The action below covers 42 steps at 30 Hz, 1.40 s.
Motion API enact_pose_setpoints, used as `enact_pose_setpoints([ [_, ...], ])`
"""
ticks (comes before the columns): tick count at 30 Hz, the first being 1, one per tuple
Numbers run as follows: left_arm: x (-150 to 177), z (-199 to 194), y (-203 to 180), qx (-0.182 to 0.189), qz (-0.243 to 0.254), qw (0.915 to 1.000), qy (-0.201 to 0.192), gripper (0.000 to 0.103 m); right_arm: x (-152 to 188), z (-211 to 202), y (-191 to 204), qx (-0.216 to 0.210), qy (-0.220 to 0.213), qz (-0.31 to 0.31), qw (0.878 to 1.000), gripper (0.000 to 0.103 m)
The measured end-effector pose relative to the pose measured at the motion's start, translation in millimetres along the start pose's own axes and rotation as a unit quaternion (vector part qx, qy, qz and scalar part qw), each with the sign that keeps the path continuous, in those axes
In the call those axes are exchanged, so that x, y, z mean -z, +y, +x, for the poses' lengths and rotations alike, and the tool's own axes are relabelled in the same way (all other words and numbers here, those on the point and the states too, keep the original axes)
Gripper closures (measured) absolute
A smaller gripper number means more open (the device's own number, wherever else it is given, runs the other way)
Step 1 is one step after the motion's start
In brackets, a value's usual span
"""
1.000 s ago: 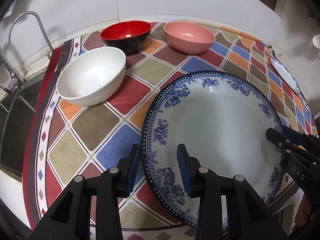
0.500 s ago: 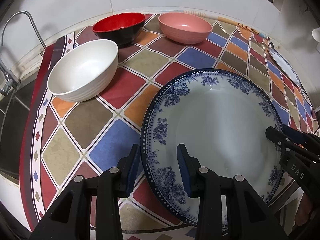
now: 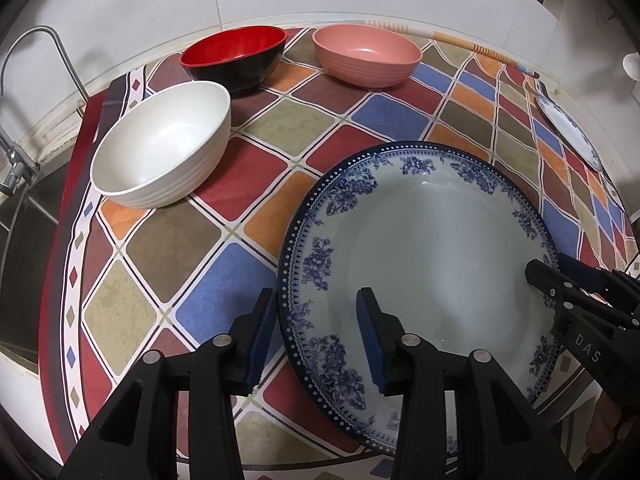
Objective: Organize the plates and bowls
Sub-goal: 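Hold the blue-white plate stack with both tools and lift it, then carry the plate stack with both tools toward the small blue-white plate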
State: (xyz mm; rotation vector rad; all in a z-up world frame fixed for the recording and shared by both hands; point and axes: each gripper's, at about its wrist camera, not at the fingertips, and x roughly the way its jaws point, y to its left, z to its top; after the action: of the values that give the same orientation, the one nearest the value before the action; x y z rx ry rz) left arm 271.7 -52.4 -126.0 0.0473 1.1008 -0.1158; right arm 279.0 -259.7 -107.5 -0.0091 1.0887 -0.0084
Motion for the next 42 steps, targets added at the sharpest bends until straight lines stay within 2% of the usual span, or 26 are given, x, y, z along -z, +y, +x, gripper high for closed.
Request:
enact_pose_setpoints([
  [8, -3.5, -5.0, -3.9, -0.007, 0.008, 0.9998, -0.014, 0.048, 1.0, 1.1, -0.5, 0.001, -0.004, -0.008, 1.0, 0.064],
  [10, -5.6, -9.4, -6.1, -0.013, 0.015, 0.9995, -0.025, 0.044, 1.0, 0.4, -1.3, 0.0, -0.006, -0.008, 1.0, 0.054],
  [14, -10.2, -20.5, -11.2, -0.02, 0.026, 0.9983, -0.048, 0.04, 0.9, -4.2, -5.6, 0.001, -0.022, -0.002, 1.0, 0.049],
  [18, -17.8, -32.4, -18.8, -0.021, 0.038, 0.9963, -0.074, 0.034, -0.8, -11.4, -11.6, 0.0, -0.034, 0.006, 0.999, 0.039],
  [22, -27.6, -40.9, -31.2, -0.008, 0.051, 0.9946, -0.09, 0.029, -3.3, -21.2, -21.4, 0.006, -0.05, 0.015, 0.999, 0.033],
  [26, -40.5, -40.6, -45.7, 0.031, 0.054, 0.995, -0.079, 0.029, -7.5, -32.3, -37.6, 0.017, -0.07, 0.028, 0.997, 0.029],
  [33, -60.6, -47.3, -86.6, 0.044, 0.089, 0.9897, -0.103, 0.029, -17.3, -49.3, -76.5, 0.056, -0.098, 0.054, 0.992, 0.028],
  [42, -95.7, -58.6, -147.0, 0.062, 0.136, 0.9777, -0.147, 0.028, -27.8, -66.0, -133.6, 0.09, -0.126, 0.096, 0.983, 0.028],
])
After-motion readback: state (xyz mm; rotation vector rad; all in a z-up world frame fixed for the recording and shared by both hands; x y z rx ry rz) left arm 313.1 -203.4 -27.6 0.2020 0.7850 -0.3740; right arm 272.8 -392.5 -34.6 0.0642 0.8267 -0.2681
